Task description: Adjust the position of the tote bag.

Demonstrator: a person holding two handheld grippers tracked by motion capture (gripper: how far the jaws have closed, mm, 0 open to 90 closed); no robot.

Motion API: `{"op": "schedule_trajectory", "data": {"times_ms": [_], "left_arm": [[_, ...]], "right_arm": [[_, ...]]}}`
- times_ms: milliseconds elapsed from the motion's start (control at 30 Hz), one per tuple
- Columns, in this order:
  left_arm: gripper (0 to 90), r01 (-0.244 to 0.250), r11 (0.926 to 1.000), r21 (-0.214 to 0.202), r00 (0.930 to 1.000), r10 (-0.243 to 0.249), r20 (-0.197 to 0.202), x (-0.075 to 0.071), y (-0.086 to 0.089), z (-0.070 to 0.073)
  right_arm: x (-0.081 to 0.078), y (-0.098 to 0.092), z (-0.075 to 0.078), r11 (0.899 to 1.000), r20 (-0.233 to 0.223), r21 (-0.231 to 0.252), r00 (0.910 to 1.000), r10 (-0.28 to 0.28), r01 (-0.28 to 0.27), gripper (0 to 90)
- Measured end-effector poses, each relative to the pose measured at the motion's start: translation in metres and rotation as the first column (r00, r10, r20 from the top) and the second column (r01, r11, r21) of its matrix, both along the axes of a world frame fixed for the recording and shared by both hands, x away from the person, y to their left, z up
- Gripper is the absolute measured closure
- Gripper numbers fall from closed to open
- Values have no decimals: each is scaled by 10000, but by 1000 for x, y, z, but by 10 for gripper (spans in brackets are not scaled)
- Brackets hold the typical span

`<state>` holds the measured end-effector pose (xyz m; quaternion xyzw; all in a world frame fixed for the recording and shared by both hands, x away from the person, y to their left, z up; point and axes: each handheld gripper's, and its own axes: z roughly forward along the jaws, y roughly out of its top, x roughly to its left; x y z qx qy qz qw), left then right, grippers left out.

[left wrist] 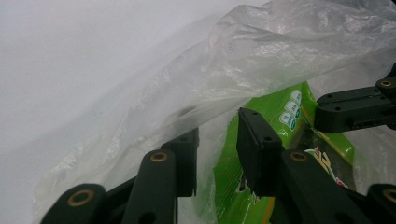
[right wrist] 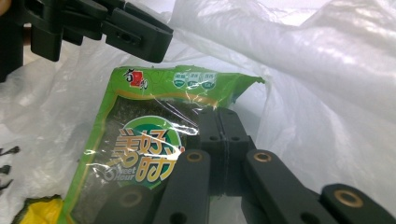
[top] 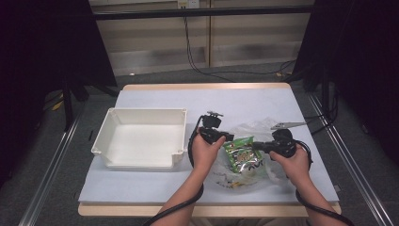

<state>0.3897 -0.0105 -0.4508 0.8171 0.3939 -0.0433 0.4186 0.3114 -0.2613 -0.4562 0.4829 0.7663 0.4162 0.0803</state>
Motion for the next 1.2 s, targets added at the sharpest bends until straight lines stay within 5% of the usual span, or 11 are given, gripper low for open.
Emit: {"op": "schedule_trajectory", "data": {"times_ms": [367, 733, 967, 1200], "left_arm": [[495, 976, 9942, -463, 9950, -985, -183, -6, 2, 19], [341, 1685, 9853, -269, 9821, -1702, -802, 0, -1, 7], [363, 2244, 9736, -409, 9643, -2279, -1345, 4, 1, 3], [381, 3001, 9539, -16, 9427, -2969, -1525, 4, 0, 14]], "right_arm": [[-6, -5, 6, 9997, 612, 182, 9980, 131, -142, 900], [-9, -7, 11, 9991, 1011, 269, 9944, 302, -331, 900], [-8, -5, 13, 9986, 1143, 270, 9926, 422, -456, 900], [-7, -2, 17, 9981, 1366, 197, 9891, 551, -583, 899]]}}
